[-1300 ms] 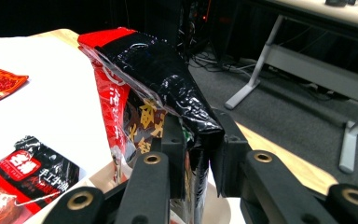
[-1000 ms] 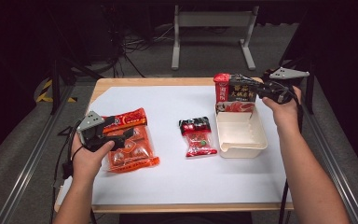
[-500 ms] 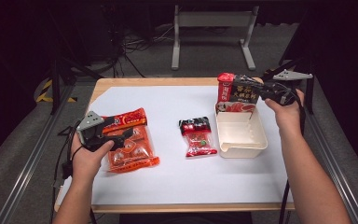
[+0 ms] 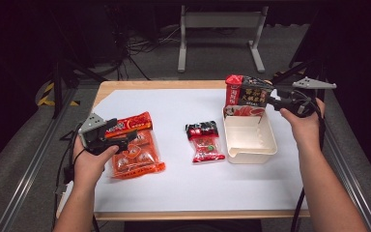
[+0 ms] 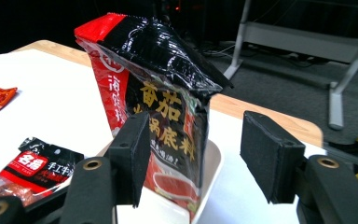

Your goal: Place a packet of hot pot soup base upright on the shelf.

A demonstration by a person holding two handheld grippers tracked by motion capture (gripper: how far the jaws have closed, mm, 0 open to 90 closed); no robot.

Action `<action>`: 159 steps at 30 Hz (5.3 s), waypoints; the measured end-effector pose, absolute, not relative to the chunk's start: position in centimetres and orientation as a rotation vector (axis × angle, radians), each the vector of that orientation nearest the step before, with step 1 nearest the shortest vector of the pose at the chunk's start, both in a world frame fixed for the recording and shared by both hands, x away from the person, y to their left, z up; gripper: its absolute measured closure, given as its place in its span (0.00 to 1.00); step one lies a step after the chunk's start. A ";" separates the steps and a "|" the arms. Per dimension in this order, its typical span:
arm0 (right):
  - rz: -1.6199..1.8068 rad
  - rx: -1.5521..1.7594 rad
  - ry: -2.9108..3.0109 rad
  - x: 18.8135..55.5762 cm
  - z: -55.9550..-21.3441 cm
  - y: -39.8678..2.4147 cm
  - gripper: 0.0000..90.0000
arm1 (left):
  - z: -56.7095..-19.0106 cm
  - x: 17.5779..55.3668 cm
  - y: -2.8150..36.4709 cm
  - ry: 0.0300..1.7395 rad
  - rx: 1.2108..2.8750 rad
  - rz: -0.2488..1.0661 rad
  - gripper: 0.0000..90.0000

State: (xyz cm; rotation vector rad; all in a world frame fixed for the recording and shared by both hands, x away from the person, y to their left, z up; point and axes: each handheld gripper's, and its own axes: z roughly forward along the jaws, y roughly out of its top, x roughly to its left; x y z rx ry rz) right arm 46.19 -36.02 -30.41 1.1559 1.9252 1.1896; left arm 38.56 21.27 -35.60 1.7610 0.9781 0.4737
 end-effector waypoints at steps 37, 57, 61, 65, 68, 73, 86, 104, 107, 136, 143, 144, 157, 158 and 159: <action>1.458 0.855 2.189 38.4 -31.0 -30.0 0.41 | -36.8 42.1 25.7 1.023 1.822 0.585 0.27; 1.531 0.778 2.247 36.9 -31.1 -28.7 0.41 | -40.1 45.1 28.2 1.200 1.879 0.547 0.22; 1.521 0.779 2.249 36.6 -31.2 -28.7 0.41 | -40.8 45.8 28.9 1.231 1.913 0.509 0.32; 1.517 0.781 2.246 36.3 -31.3 -28.8 0.41 | -41.9 46.6 29.4 1.268 1.933 0.459 0.34; 1.511 0.782 2.246 36.1 -31.3 -28.8 0.41 | -42.6 47.1 29.7 1.296 1.914 0.443 0.35; 1.496 0.794 2.247 35.9 -31.6 -28.9 0.40 | -43.5 47.7 30.0 1.319 1.886 0.404 0.35; 1.479 0.824 2.247 35.4 -32.0 -29.2 0.39 | -44.7 48.5 30.8 1.379 1.831 0.385 0.49; 1.455 0.843 2.253 34.9 -32.5 -29.4 0.39 | -45.6 49.4 30.0 1.365 1.828 0.380 0.62; 1.453 0.843 2.256 34.9 -32.6 -29.4 0.39 | -45.7 49.6 29.8 1.369 1.850 0.379 0.65; 1.423 0.824 2.257 34.9 -33.0 -29.1 0.45 | -43.4 47.8 30.3 1.279 1.742 0.408 1.00; 1.384 0.776 2.288 35.0 -33.0 -28.6 0.52 | -41.8 46.7 30.1 1.229 1.701 0.454 1.00; 1.383 0.772 2.291 35.0 -33.0 -28.6 0.53 | -41.5 46.6 30.0 1.219 1.691 0.461 1.00; 1.453 0.712 2.299 35.4 -32.8 -27.9 0.63 | -37.4 43.5 29.1 1.064 1.585 0.496 1.00; 1.453 0.712 2.299 35.4 -32.8 -27.9 0.63 | -37.4 43.5 29.1 1.064 1.585 0.496 1.00; 1.468 0.711 2.302 35.5 -32.8 -27.8 0.63 | -36.9 43.1 28.9 1.044 1.582 0.502 1.00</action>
